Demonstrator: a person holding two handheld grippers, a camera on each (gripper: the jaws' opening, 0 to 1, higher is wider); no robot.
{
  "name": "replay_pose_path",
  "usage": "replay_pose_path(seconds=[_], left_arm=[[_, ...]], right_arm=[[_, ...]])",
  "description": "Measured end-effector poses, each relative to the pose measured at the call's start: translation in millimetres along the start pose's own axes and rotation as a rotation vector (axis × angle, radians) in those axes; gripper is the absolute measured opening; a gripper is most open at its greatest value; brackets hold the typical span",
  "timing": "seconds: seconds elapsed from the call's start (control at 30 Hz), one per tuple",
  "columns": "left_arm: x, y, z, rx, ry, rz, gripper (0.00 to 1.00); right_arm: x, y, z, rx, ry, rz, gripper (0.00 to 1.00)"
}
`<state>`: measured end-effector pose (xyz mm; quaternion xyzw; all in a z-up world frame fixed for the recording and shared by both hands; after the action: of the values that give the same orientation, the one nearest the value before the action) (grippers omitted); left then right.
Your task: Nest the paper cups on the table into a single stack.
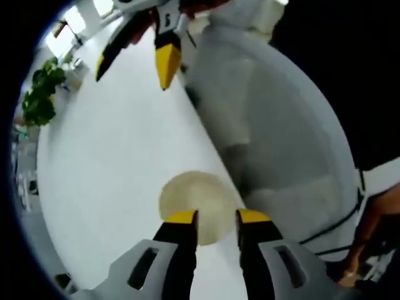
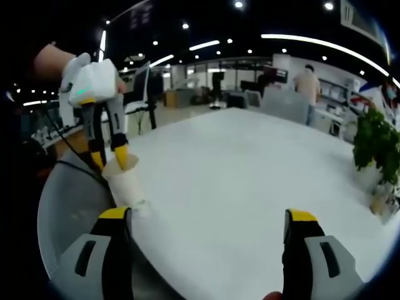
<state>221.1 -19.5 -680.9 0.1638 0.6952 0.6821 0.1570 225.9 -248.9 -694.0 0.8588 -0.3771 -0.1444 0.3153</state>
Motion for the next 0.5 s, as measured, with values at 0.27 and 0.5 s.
replay_pose_path(seconds=[0.27, 0.5], left_arm=[[-0.6, 0.7, 1.4, 0.005, 0.022, 0.01, 0.24], [-2.0, 0.0, 1.2, 0.005, 0.04, 0.01, 0.26]], right_arm=[[2.3, -1.5, -1.5, 0.0, 0.0, -0.001, 0.99], [4.8, -2.4, -0.6, -0.001, -0.005, 0.0, 0.99]])
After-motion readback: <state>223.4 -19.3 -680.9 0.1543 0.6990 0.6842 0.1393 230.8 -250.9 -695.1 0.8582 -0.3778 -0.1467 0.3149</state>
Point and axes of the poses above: the point that each gripper's makers call its tool centre point, and the gripper's own axes: y roughly backward along the fingers, x roughly to its right, z roughly out of its underside, the point moved 7 cm from there along y, roughly backward along the fingers, and after that the axes turned 12 degrees about -x, right-handed, at the moved point
